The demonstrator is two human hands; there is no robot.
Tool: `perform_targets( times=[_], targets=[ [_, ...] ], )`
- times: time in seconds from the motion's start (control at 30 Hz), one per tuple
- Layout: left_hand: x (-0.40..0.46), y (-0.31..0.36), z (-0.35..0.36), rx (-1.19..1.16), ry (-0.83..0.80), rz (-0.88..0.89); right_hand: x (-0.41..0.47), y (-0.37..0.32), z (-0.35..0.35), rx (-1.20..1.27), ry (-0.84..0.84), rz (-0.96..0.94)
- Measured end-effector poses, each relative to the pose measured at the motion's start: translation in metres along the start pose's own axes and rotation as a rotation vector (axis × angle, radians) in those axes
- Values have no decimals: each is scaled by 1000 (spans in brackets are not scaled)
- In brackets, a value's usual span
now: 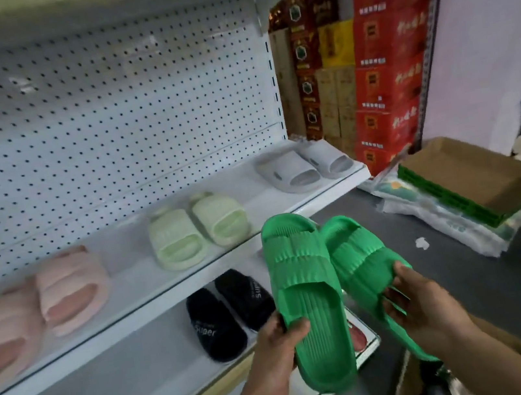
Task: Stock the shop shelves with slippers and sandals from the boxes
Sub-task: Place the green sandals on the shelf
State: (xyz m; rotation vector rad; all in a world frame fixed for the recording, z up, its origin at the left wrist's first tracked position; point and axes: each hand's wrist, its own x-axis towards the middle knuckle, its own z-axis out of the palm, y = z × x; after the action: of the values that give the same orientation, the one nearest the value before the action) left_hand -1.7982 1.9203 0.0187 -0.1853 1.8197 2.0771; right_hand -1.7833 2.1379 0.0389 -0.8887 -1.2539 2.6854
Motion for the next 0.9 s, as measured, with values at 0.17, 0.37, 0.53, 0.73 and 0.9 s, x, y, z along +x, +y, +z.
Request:
perform_targets(
  times=[0.17, 0.37, 0.53, 0.73, 0.9],
  targets=[
    [-31, 29, -20, -15, 128, 85, -4, -10, 39, -128, -157, 18],
    [-69, 43, -58, -64, 319, 180, -8, 9, 90, -264, -338, 74],
    [-108, 40, -94, -148, 510, 185, -20, 41, 132, -343, -463, 153],
    [-165, 33, -159, -285, 715, 196, -63, 96, 187, -434, -575, 234],
    [-212, 23, -223, -350, 776, 236, -105, 150, 228, -441, -590, 235]
  ],
)
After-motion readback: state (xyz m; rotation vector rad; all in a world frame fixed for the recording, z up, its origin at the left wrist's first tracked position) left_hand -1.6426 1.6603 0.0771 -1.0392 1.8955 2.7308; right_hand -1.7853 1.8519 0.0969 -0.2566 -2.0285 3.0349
